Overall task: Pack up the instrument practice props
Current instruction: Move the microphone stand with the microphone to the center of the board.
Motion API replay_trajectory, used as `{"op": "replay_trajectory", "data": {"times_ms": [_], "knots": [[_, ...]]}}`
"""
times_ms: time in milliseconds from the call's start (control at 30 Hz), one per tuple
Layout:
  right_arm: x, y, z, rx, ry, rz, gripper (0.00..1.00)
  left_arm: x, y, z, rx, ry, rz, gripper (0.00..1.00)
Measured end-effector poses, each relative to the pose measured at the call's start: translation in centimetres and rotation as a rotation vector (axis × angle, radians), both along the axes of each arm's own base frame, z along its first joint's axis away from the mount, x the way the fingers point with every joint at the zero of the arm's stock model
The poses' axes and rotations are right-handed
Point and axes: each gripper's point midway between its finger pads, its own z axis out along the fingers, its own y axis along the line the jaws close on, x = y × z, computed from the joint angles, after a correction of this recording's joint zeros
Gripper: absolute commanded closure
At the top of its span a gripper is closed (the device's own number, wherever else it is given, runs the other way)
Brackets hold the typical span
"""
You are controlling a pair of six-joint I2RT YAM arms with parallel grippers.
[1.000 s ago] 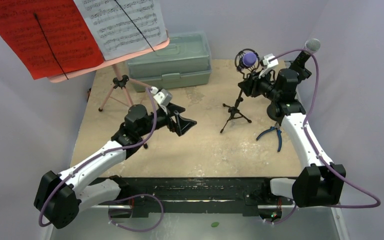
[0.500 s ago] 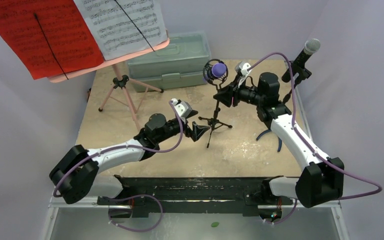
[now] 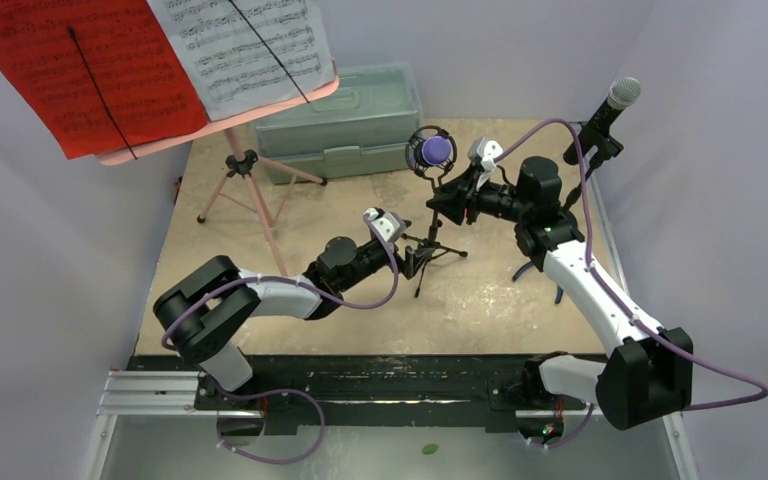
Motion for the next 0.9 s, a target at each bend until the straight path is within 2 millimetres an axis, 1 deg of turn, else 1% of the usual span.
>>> {"op": "replay_trajectory", "data": {"times_ms": [100, 233, 300, 433, 533, 600, 667, 733, 800, 900], "knots": [[0.0, 0.0, 0.0, -0.005, -0.007, 0.002, 0.65, 0.9, -0.6, -0.4, 0.009, -0.012, 0.017, 0.24], [0.0, 0.0, 0.0, -0.009, -0.013, 0.003, 0.58, 1.9, -1.8, 0.4, -0.012, -0.041, 0.023, 0.26], [0.0, -0.2, -0.2, -0.017, -0.019, 0.002, 0.53, 2.3, -2.3, 1.0, -0.027, -0.064, 0.025, 0.29], [-0.4, -0.5, -1.9, -0.041, 0.037, -0.001, 0.44, 3.0, -3.0, 1.2, -0.037, -0.085, 0.025, 0.38], [-0.7, -0.8, -2.9, -0.055, 0.071, -0.003, 0.35, 3.4, -3.6, 1.2, -0.036, -0.089, 0.023, 0.47], [-0.7, -1.0, -3.2, -0.06, 0.081, -0.005, 0.26, 3.6, -3.9, 1.3, -0.039, -0.091, 0.02, 0.51], [-0.7, -1.2, -3.3, -0.063, 0.083, -0.006, 0.15, 3.8, -4.2, 1.5, -0.043, -0.095, 0.017, 0.53], [-0.4, -1.6, -3.3, -0.067, 0.076, -0.014, 0.08, 3.8, -4.5, 1.5, -0.041, -0.095, 0.009, 0.55], [-0.2, -2.2, -3.5, -0.07, 0.08, -0.023, 0.03, 3.7, -4.8, 1.4, -0.04, -0.094, 0.0, 0.57], [-0.3, -3.2, -3.7, -0.08, 0.081, -0.024, 0.01, 3.6, -5.1, 1.4, -0.036, -0.092, -0.011, 0.62]]}}
